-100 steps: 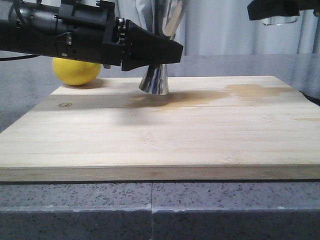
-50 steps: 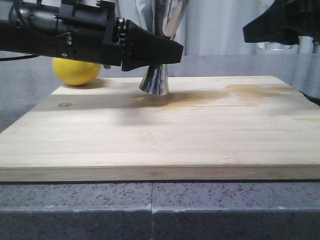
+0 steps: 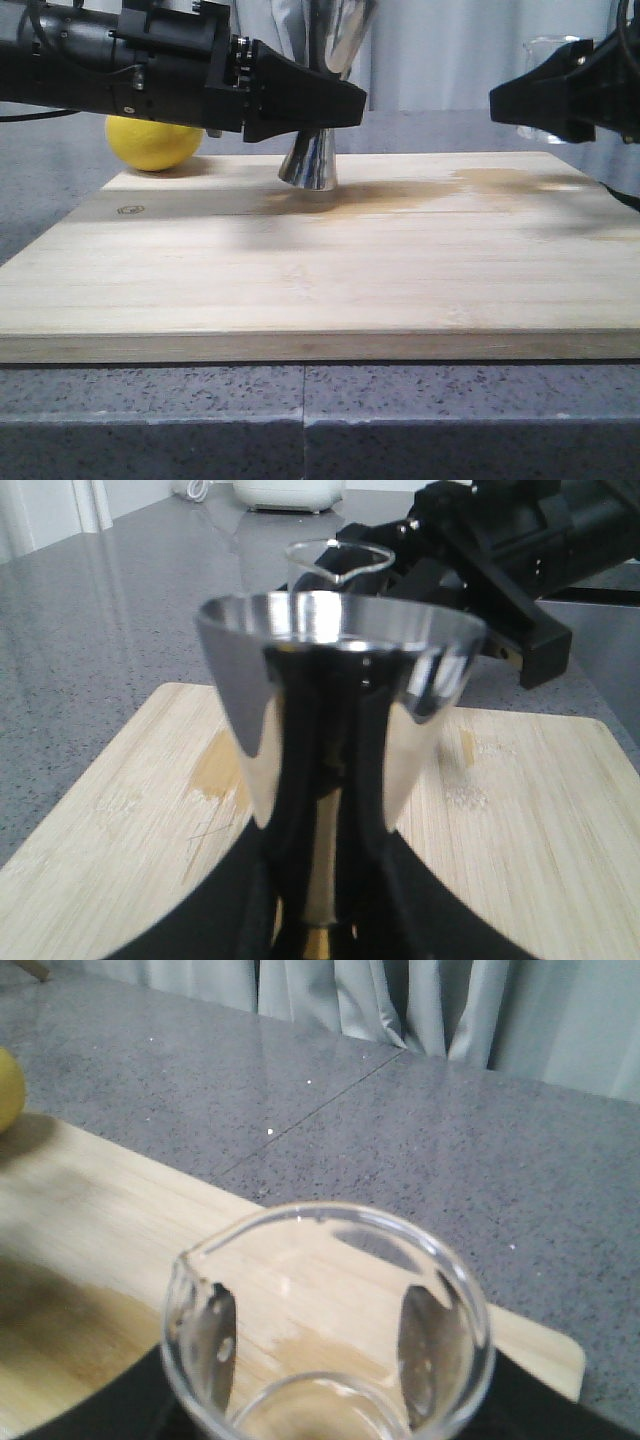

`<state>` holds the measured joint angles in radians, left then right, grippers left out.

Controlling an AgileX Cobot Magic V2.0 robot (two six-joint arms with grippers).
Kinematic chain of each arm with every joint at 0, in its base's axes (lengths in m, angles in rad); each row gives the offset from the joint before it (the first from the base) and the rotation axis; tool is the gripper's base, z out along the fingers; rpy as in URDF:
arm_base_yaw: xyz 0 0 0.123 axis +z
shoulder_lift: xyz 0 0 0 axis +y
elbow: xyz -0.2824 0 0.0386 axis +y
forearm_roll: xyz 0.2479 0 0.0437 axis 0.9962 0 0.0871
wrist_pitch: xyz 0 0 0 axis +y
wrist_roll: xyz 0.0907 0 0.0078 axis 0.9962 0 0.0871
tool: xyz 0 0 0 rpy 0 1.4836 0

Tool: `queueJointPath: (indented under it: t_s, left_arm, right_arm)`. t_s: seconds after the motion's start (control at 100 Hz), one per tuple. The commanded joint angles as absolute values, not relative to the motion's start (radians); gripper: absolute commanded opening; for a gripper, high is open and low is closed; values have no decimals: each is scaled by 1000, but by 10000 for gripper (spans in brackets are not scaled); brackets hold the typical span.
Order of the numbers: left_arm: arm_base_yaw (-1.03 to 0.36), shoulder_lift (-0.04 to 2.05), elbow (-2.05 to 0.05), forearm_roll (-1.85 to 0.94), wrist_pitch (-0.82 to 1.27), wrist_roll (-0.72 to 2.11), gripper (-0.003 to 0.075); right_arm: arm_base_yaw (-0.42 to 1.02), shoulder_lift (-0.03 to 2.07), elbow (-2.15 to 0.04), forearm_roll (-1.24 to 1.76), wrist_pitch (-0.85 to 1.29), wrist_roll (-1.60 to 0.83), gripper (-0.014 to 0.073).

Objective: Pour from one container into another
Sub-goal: 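Tilt the beaker upright and move it back with the right gripper, then lower the beaker onto the board and open the right gripper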

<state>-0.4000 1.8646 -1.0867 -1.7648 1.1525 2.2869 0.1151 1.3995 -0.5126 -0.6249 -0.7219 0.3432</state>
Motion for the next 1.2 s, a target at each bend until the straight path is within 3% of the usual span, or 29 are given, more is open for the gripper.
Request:
queueJointPath:
  t_s: [0.0,0.4,0.74,0.91,1.19]
  left_arm:
    - [-409,1816,-1114,-1850,1259,2287,62]
    - [-409,1816,-1114,-1850,1259,2287,62]
    - [-409,1816,-1114,-1850,1259,2287,62]
    - [-409,1816,-1114,-1850,1259,2287,62]
    - [-409,1816,-1114,-1850,1259,2287,62]
  right_arm:
    - [107,1413,-528,-587,-832,310,247]
    - [107,1511,-526,-580,-857,269,264]
    - [107,1525,-526,-571,-883,261,505]
    - [107,1465,-526,-571,-866,261,534]
    - [107,1249,-526,-589,-660,380,533]
